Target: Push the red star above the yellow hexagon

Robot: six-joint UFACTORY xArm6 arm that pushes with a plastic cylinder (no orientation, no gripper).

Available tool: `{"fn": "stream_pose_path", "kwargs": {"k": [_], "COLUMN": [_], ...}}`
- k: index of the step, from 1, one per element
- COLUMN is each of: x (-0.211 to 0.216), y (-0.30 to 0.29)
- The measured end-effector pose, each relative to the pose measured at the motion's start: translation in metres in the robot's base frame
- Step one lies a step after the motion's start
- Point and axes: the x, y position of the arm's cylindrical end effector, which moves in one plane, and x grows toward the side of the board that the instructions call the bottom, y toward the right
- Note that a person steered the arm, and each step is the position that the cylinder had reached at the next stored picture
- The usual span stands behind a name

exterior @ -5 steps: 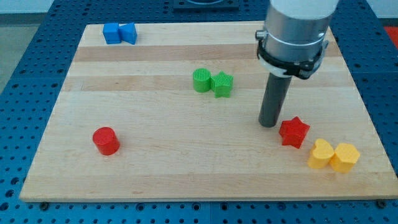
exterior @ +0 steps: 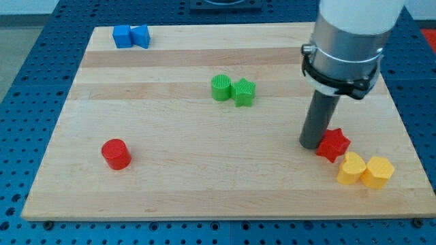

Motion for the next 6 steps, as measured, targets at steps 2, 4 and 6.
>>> {"fn": "stream_pose_path", "kwargs": {"k": [2, 4, 6], "x": [0.0, 0.0, -0.023], "y": [0.028, 0.048, -0.056]}}
